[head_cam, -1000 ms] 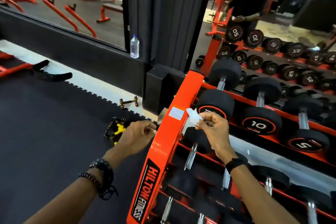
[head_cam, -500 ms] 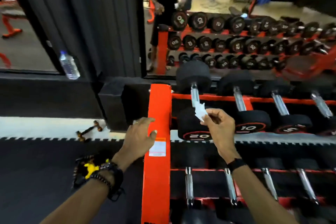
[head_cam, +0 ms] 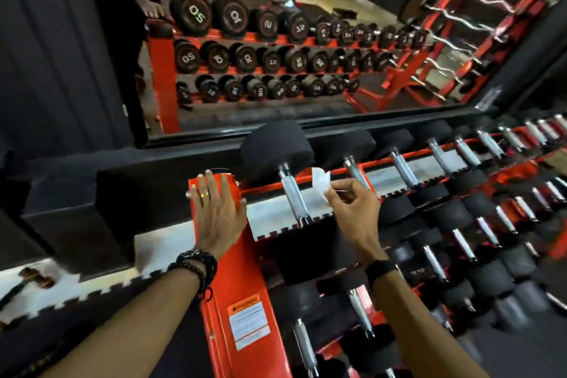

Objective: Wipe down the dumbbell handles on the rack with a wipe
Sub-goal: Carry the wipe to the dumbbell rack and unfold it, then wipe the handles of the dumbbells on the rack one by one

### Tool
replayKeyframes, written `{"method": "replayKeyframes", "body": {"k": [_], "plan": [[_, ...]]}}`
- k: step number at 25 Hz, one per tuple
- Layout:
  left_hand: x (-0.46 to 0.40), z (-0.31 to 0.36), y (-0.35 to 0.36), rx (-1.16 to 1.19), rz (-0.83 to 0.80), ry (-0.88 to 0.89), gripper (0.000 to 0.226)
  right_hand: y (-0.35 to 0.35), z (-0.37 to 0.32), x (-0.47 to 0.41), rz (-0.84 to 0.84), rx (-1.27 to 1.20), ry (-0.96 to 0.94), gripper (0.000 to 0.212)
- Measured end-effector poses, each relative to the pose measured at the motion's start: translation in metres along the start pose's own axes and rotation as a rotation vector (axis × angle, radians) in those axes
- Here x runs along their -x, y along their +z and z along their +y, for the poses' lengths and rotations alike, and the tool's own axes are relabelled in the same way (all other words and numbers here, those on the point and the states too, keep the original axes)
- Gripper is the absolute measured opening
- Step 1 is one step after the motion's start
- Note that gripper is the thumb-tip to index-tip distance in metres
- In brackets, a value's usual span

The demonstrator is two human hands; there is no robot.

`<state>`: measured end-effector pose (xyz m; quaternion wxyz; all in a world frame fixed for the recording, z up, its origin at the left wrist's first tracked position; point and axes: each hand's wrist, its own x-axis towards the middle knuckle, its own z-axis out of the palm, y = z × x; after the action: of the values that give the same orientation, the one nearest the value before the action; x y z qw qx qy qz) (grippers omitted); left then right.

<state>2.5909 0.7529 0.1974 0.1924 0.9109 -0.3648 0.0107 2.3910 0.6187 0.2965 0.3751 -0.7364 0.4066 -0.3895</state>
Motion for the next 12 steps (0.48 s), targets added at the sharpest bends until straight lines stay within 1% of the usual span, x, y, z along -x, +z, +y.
{"method": "replayKeyframes", "body": {"k": [3, 5, 10, 12], "plan": [[-0.005, -0.007, 0.021, -0.076, -0.01, 0.032, 0.074, 0.024, -0.006, -0.02, -0.061, 0.148, -0.029, 0.009], [-0.003, -0.008, 0.029, -0.134, 0.03, 0.057, 0.075, 0.041, -0.006, -0.031, -0.115, 0.248, -0.074, 0.011], [-0.007, -0.008, 0.03, -0.132, 0.096, 0.037, 0.074, 0.074, -0.001, -0.061, -0.206, 0.402, -0.125, 0.013], [-0.008, -0.008, 0.032, -0.13, 0.109, 0.028, 0.074, 0.084, 0.002, -0.063, -0.254, 0.432, -0.183, 0.014]]}}
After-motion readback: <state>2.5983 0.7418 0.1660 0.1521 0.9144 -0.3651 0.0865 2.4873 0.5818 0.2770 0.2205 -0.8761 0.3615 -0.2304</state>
